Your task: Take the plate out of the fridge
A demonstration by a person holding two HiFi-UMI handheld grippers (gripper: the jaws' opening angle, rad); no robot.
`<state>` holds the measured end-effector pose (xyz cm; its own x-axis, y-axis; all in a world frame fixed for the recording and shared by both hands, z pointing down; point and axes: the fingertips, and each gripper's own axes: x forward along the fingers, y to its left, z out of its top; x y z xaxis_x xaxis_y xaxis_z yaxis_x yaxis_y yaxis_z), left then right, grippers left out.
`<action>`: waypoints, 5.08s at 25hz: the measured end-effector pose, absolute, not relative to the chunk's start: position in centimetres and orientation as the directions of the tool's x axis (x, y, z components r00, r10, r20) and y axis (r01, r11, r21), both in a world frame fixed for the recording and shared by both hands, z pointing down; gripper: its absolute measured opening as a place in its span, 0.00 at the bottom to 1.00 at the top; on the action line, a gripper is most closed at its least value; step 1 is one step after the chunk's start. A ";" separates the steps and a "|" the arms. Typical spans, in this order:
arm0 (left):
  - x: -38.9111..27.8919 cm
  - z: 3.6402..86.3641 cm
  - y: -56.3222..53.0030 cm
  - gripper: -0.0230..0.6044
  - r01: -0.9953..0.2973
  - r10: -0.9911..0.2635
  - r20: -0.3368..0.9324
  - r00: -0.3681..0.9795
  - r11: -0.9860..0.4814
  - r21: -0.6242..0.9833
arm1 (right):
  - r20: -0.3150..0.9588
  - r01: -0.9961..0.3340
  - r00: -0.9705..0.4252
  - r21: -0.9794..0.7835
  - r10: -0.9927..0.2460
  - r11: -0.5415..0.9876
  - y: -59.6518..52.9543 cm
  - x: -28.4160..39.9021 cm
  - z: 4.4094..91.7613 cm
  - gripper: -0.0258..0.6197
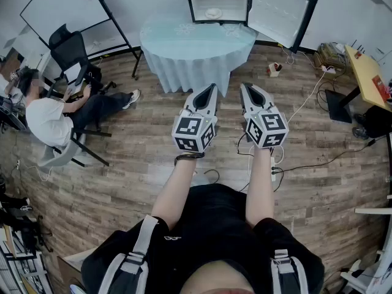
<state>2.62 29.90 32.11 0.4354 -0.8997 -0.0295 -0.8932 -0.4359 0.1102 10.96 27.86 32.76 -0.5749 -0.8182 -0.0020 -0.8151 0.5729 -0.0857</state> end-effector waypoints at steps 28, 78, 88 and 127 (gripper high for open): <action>1.8 34.0 30.4 0.04 -0.895 -0.909 0.012 0.416 -0.407 0.183 | -0.031 -0.758 -0.637 -0.155 -0.770 0.634 27.9 10.1 33.7 0.05; -14.9 37.3 3.8 0.04 -0.869 -0.896 0.083 0.435 -0.394 0.299 | 0.013 -0.732 -0.664 -0.214 -0.747 0.647 2.6 -6.3 36.4 0.05; -13.5 37.6 -0.9 0.04 -0.791 -0.854 0.042 0.519 -0.461 0.401 | -0.036 -0.777 -0.600 -0.214 -0.799 0.593 -0.5 -2.2 33.4 0.05; -6.5 42.7 -25.9 0.05 -0.871 -0.899 0.175 0.400 -0.314 0.378 | 0.020 -0.682 -0.673 -0.404 -0.740 0.609 -28.0 3.8 38.4 0.05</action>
